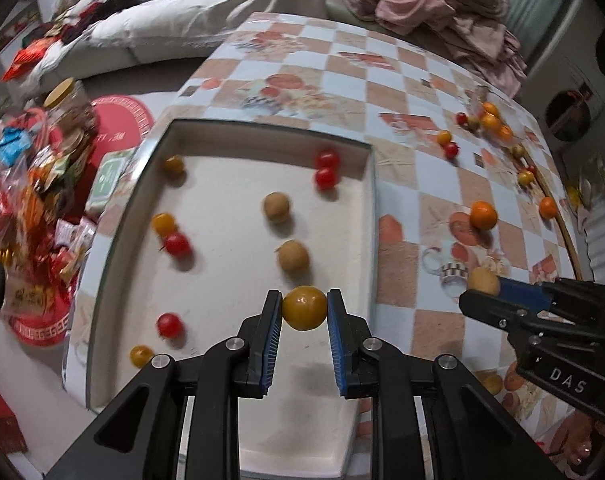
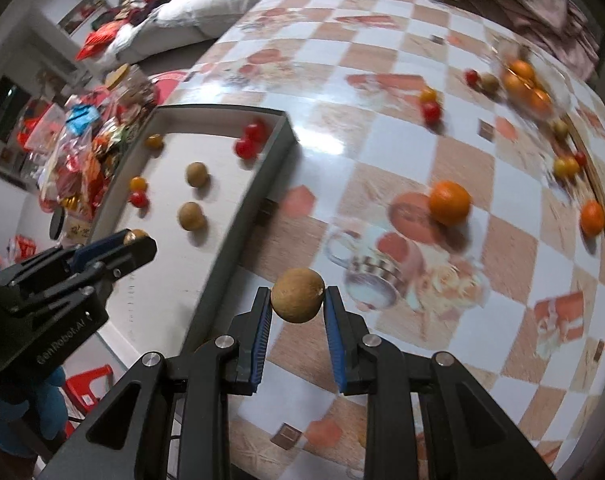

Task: Organize fruits
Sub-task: 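Carry the yellow tomato in the left tool while the right tool carries the brown fruit to the tray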

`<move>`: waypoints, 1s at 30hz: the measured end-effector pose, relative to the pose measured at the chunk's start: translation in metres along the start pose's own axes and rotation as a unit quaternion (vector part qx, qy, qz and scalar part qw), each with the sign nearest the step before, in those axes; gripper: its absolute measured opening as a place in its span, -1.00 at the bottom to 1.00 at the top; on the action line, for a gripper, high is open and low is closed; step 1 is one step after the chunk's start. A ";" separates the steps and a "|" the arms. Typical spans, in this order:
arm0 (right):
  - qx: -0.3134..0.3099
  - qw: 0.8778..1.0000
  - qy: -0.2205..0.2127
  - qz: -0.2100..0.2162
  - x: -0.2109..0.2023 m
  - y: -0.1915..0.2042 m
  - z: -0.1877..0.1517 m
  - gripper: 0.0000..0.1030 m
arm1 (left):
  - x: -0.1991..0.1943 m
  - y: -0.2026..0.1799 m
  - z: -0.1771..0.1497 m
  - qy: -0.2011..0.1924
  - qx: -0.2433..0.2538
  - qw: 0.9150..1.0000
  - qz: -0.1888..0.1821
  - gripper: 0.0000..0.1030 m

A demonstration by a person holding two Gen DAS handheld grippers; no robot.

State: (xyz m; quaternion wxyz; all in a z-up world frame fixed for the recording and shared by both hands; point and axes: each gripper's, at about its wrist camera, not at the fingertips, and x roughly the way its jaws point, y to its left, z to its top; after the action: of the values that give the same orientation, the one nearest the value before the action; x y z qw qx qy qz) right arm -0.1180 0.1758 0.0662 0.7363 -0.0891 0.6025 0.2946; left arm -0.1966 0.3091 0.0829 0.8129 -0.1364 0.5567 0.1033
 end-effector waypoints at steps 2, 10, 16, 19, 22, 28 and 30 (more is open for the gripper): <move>-0.013 1.000 0.002 0.002 0.001 0.009 0.003 -0.44 | -0.001 0.008 -0.004 0.000 -0.013 1.000 0.004 -0.53; -0.049 0.999 0.006 0.010 0.007 0.037 0.013 -0.44 | 0.001 0.032 -0.017 0.007 -0.045 0.999 0.013 -0.53; -0.061 0.998 0.010 0.016 0.011 0.049 0.017 -0.44 | 0.003 0.042 -0.023 0.011 -0.057 0.998 0.017 -0.53; -0.067 0.998 0.011 0.017 0.013 0.054 0.019 -0.44 | 0.004 0.046 -0.025 0.013 -0.064 0.998 0.017 -0.53; -0.072 0.997 0.012 0.019 0.015 0.059 0.022 -0.44 | 0.007 0.050 -0.027 0.016 -0.069 0.997 0.018 -0.53; -0.087 0.995 0.024 0.031 0.030 0.072 0.030 -0.44 | 0.016 0.052 -0.032 0.025 -0.069 0.997 0.024 -0.53; -0.089 0.995 0.027 0.034 0.032 0.074 0.031 -0.44 | 0.019 0.050 -0.035 0.029 -0.064 0.997 0.029 -0.53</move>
State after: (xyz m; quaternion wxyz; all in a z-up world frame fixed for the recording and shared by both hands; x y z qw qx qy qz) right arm -0.1290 0.2607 0.0608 0.6988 -0.1421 0.5958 0.3694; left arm -0.2367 0.3447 0.0478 0.7830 -0.1746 0.5757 0.1581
